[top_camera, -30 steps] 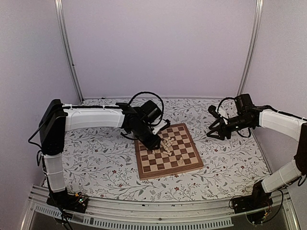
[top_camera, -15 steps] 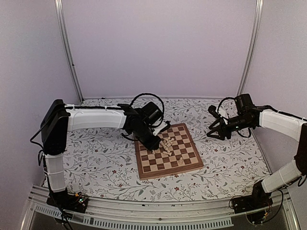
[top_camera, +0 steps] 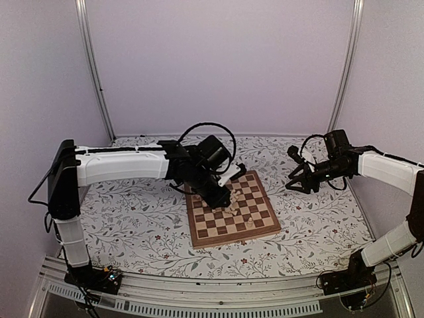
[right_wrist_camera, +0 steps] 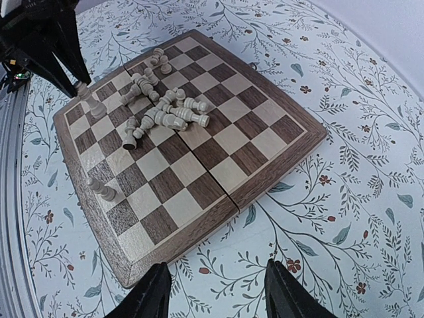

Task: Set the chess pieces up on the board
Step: Pick up the chessboard from the storage box, then place the chess piece on the chessboard.

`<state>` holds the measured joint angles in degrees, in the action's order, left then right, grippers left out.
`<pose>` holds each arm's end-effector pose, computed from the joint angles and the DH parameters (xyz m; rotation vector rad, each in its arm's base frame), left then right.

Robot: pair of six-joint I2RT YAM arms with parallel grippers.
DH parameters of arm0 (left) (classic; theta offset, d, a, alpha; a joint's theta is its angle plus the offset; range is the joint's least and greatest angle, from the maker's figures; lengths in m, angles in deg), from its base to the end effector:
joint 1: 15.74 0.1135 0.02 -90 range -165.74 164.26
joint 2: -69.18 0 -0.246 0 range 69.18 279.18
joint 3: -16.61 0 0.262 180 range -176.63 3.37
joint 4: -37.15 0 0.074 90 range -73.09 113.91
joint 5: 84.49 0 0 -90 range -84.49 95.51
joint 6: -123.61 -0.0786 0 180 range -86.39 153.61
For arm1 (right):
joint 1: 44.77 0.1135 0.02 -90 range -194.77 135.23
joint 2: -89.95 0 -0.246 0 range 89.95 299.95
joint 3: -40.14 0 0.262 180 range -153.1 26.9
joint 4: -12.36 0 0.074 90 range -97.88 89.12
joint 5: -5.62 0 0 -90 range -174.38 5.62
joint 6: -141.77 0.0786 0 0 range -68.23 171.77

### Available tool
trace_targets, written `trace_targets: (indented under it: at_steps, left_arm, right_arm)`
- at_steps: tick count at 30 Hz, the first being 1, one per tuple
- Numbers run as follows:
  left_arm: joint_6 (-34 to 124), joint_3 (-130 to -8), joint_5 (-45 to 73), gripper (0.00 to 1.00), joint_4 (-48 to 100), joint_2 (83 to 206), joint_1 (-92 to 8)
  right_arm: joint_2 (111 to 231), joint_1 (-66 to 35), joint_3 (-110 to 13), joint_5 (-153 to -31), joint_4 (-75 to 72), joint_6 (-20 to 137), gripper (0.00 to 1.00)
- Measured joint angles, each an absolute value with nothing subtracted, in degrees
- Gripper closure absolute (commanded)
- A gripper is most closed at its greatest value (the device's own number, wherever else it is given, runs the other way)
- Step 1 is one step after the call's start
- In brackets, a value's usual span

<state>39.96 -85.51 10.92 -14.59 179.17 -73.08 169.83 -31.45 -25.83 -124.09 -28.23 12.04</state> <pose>0.2316 -0.3750 0.1775 1.1921 2.4195 -0.4947 0.2893 0.1201 0.1832 -1.2743 1.9534 0.6451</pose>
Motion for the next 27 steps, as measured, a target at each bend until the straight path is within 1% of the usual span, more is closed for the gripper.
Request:
trace_targets:
  at_steps: [13, 27]
  left_arm:
    - [40.3, -84.8, 14.1, 0.94, -16.1, 178.3, -76.4]
    - [39.5, -84.8, 14.1, 0.94, -16.5, 182.4, -77.4]
  right_arm:
    - [169.8, -31.5, -25.8, -124.0, -28.3, 12.0, 0.48]
    - [169.9, -31.5, -25.8, -124.0, -28.3, 11.8, 0.48]
